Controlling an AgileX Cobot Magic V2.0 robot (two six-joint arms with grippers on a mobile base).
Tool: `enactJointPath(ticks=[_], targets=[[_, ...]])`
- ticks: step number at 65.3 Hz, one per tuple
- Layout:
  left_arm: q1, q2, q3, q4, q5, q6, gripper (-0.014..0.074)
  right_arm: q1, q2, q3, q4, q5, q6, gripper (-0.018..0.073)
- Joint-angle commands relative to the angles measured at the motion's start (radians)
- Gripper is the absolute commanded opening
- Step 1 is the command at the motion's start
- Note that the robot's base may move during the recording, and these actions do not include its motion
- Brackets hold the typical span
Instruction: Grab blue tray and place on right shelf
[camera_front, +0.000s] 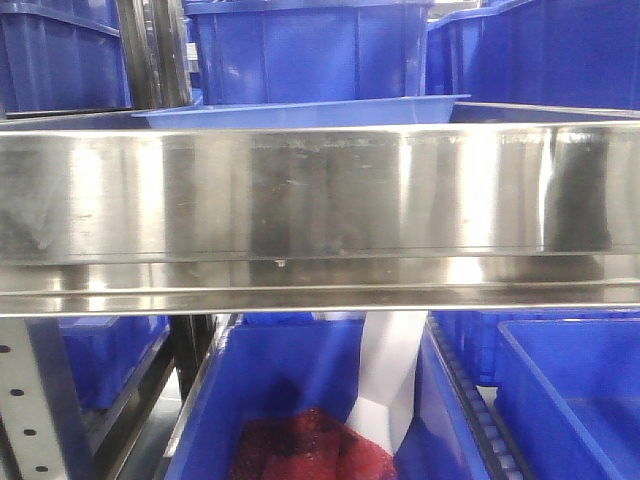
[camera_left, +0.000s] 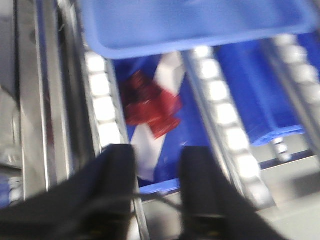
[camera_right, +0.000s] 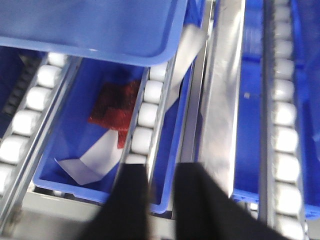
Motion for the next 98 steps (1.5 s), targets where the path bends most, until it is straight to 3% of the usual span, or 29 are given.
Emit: enactJointPath(ticks=[1,6,18,32,41,52,90,98], targets=[[-0.023,-0.15,0.092,-0.008,-0.138,-0.01,0.0003,-0.002,-0.119,0.071,-0.026,-0.108,0.002,0.0048],[-0.029,-0.274,0.218,-0.008,-0.199,-0.01,-0.0049,-0.002,-0.219,0.185,-0.026,-0.169,0.002,0.0056],[-0.029,-0.616,0.515,-0.006,-0.334,-0.01,-0.0048,-0.002,-0.48,0.516,-0.026,-0.356,-0.06,0.0056],[-0.029,-0.958,0.78,0.002,-0.384,-0.001,-0.0048,-0.002,-0.781,0.845,-0.027,-0.532,-0.093,0.0056],[-0.029,-1.101,0.882,0.041,-0.392,0.002,-0.0048,-0.002,-0.983,0.972,-0.028,-0.637,-0.12,0.0056],[-0.029,-1.185,0.914,0.035,-0.406,0.002,-0.0048,-0.002,-1.113,1.022,-0.028,-0.696,-0.12,0.0056],[-0.029,-1.186,0.924,0.035,-0.406,0.002,-0.0048,-0.002,-1.115,1.022,-0.028,-0.704,-0.12,0.0056],[0.052,-1.19,0.928,0.027,-0.413,0.014,-0.0048,-0.002,-1.115,1.022,-0.028,-0.704,-0.12,0.0056]])
